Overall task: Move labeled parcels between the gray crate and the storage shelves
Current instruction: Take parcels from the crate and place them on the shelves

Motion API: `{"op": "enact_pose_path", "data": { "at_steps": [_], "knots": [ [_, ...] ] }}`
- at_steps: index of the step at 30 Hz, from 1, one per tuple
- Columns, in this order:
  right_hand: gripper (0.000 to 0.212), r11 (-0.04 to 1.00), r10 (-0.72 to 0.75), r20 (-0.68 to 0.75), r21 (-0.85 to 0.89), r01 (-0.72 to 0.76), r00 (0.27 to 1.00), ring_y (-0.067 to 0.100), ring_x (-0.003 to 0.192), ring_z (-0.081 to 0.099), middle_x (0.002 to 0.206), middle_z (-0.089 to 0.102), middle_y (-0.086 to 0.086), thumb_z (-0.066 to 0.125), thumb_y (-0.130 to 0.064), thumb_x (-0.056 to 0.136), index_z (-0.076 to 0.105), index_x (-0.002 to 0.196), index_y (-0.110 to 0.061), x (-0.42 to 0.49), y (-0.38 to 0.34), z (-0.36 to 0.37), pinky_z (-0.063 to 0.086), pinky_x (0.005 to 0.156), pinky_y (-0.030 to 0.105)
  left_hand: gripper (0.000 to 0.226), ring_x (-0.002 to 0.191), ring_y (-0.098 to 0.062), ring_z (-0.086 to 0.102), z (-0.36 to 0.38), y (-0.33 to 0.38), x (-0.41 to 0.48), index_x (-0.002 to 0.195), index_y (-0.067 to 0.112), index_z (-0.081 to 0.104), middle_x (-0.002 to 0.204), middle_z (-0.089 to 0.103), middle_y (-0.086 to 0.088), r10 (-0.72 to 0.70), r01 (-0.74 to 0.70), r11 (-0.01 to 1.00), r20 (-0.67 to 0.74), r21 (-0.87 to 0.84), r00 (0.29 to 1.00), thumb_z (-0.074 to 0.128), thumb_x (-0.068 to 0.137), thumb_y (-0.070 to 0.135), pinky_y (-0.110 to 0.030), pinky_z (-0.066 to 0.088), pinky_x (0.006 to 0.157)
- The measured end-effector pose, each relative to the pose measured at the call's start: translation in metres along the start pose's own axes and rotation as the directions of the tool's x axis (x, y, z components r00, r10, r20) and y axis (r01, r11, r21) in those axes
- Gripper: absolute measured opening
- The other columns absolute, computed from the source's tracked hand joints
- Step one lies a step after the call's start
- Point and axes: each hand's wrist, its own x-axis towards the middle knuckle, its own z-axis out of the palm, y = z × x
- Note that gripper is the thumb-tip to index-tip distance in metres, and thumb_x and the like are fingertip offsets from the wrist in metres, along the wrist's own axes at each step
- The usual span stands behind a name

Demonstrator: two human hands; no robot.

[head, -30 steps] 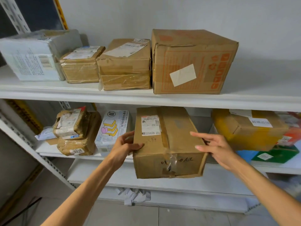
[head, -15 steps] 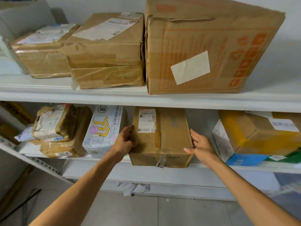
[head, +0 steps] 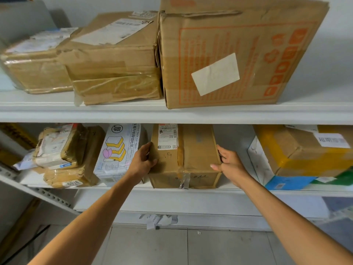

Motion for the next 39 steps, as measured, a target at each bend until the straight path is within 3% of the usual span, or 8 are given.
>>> {"op": "enact_pose_path", "data": {
  "at_steps": [8, 12, 16, 20, 23, 26, 32, 39],
  "knots": [
    [0.081, 1.000, 0.030, -0.114, -0.006, -0.031, 0.993, 0.004, 0.113, 0.041, 0.143, 0.047, 0.000, 0.059, 0.024, 0.080, 0.032, 0.149, -0.009, 0.008, 0.002, 0.007, 0.039, 0.094, 0.019, 0.072, 0.140, -0.028, 0.035, 0.001, -0.001, 0.008, 0.152, 0.015, 0.023, 0.153, 0.036, -0.005, -0.021, 0.023, 0.995, -0.012, 0.102, 1.000, 0.049, 0.091, -0.013, -0.048, 0.034, 0.113],
    [0.082, 0.989, 0.022, -0.119, -0.144, -0.039, 0.993, 0.010, 0.121, 0.046, 0.136, 0.048, -0.006, 0.063, 0.018, 0.079, 0.033, 0.149, -0.012, 0.011, 0.000, 0.010, 0.040, 0.096, 0.022, 0.069, 0.137, -0.031, 0.038, 0.007, 0.009, 0.002, 0.151, 0.018, 0.024, 0.150, 0.038, -0.011, 0.025, -0.020, 0.950, -0.011, 0.313, 1.000, 0.046, 0.093, -0.011, -0.047, 0.038, 0.110],
    [0.058, 0.924, 0.013, -0.113, -0.378, -0.055, 0.993, 0.016, 0.104, 0.059, 0.123, 0.063, 0.005, 0.069, 0.002, 0.079, 0.052, 0.133, -0.011, 0.004, -0.007, 0.012, 0.049, 0.088, 0.026, 0.072, 0.143, -0.031, 0.026, 0.010, 0.023, -0.010, 0.153, 0.019, 0.018, 0.155, 0.027, -0.012, 0.086, -0.121, 0.727, 0.084, 0.676, 0.993, 0.052, 0.093, -0.002, -0.048, 0.030, 0.115],
    [0.031, 0.810, 0.033, -0.115, -0.579, -0.094, 0.993, 0.024, 0.100, 0.061, 0.109, 0.062, 0.005, 0.066, -0.021, 0.086, 0.055, 0.115, -0.013, -0.019, -0.013, 0.011, 0.053, 0.084, 0.034, 0.075, 0.137, -0.030, 0.035, 0.018, 0.045, -0.028, 0.148, 0.021, 0.031, 0.151, 0.034, -0.010, 0.144, -0.239, 0.425, 0.195, 0.873, 0.970, 0.071, 0.085, 0.020, -0.043, 0.035, 0.113],
    [0.025, 0.690, 0.042, -0.060, -0.720, -0.073, 0.997, 0.027, 0.101, 0.062, 0.108, 0.062, 0.006, 0.062, -0.023, 0.088, 0.056, 0.111, -0.014, -0.046, -0.016, 0.002, 0.053, 0.084, 0.035, 0.057, 0.114, -0.023, 0.056, 0.032, 0.063, -0.046, 0.137, 0.021, 0.048, 0.132, 0.055, -0.006, 0.193, -0.334, 0.310, 0.285, 0.890, 0.939, 0.071, 0.085, 0.025, -0.032, 0.050, 0.092],
    [0.040, 0.544, 0.091, -0.060, -0.833, -0.100, 0.994, 0.028, 0.112, 0.056, 0.126, 0.054, 0.011, 0.060, -0.022, 0.092, 0.050, 0.128, -0.010, -0.075, -0.017, -0.016, 0.049, 0.092, 0.035, 0.046, 0.093, -0.019, 0.061, 0.052, 0.076, -0.060, 0.128, 0.021, 0.057, 0.117, 0.064, -0.004, 0.233, -0.419, 0.210, 0.371, 0.883, 0.899, 0.070, 0.085, 0.029, -0.024, 0.049, 0.073],
    [0.048, 0.490, 0.116, -0.150, -0.851, -0.188, 0.982, 0.028, 0.121, 0.051, 0.138, 0.048, 0.011, 0.057, -0.021, 0.093, 0.046, 0.139, -0.014, -0.136, -0.013, -0.066, 0.046, 0.099, 0.037, 0.054, 0.106, -0.023, 0.062, 0.108, 0.095, -0.080, 0.134, 0.022, 0.053, 0.128, 0.061, -0.002, 0.239, -0.568, 0.154, 0.527, 0.809, 0.815, 0.068, 0.086, 0.040, -0.032, 0.054, 0.087],
    [0.044, 0.442, 0.158, -0.372, -0.802, -0.402, 0.915, 0.028, 0.118, 0.052, 0.134, 0.048, 0.012, 0.057, -0.021, 0.092, 0.048, 0.133, -0.011, -0.211, 0.005, -0.132, 0.047, 0.095, 0.035, 0.054, 0.116, -0.022, 0.055, 0.182, 0.113, -0.103, 0.137, 0.021, 0.048, 0.133, 0.054, -0.002, 0.267, -0.693, 0.132, 0.648, 0.709, 0.713, 0.062, 0.090, 0.044, -0.028, 0.047, 0.094]
  ]
}}
